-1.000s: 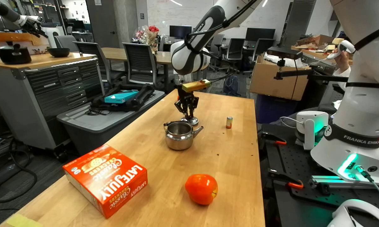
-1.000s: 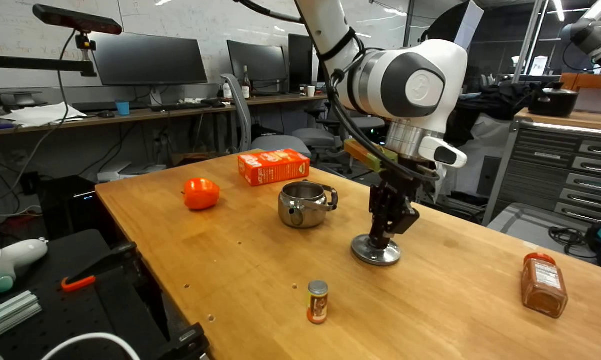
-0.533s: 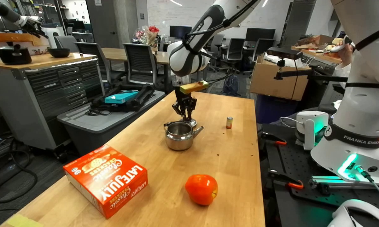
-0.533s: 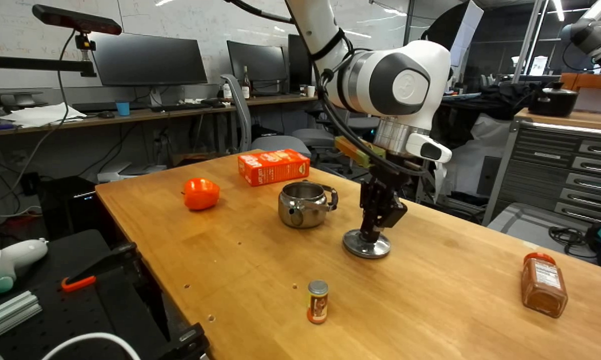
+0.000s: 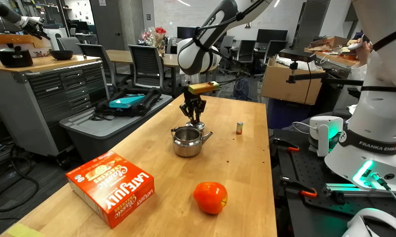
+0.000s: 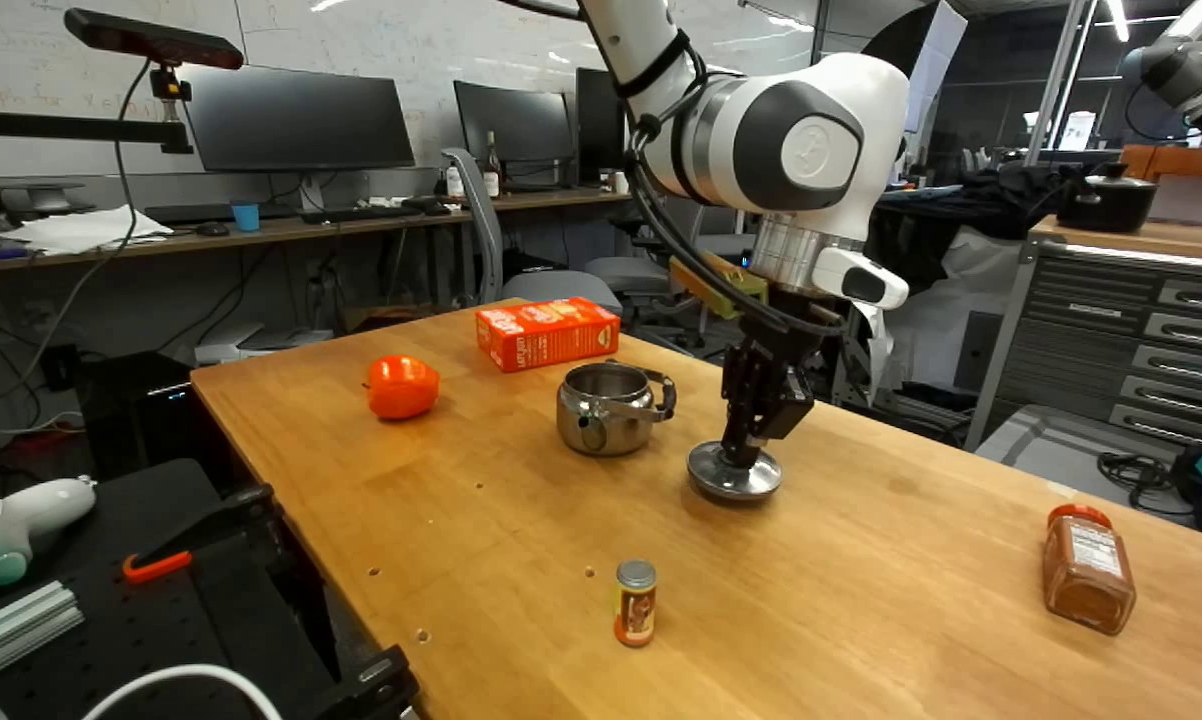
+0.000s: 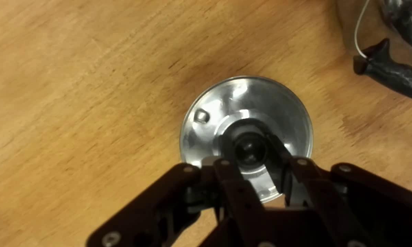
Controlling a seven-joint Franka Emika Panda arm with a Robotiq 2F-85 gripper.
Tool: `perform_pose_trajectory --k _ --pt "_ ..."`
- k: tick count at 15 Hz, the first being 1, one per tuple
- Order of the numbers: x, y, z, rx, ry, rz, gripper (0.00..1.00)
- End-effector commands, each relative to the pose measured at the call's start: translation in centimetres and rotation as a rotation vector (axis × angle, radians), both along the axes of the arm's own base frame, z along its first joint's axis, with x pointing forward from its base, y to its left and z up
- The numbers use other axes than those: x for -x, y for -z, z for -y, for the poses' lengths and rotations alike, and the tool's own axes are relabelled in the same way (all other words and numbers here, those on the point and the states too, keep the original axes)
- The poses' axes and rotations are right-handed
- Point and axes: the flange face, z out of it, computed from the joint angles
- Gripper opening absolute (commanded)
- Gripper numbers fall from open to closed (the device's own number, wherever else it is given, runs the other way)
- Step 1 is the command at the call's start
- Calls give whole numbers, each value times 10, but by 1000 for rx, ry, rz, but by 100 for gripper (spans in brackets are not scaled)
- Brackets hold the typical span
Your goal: Pick the lid and put it on the tea pot
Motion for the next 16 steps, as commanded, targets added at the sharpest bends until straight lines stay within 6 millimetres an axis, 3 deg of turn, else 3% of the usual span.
perform_pose_trajectory --k 1,8,16 --pt "9 -21 3 -19 41 50 7" --pt "16 -49 -4 -5 58 126 7" --pt "12 -81 -30 24 65 116 7"
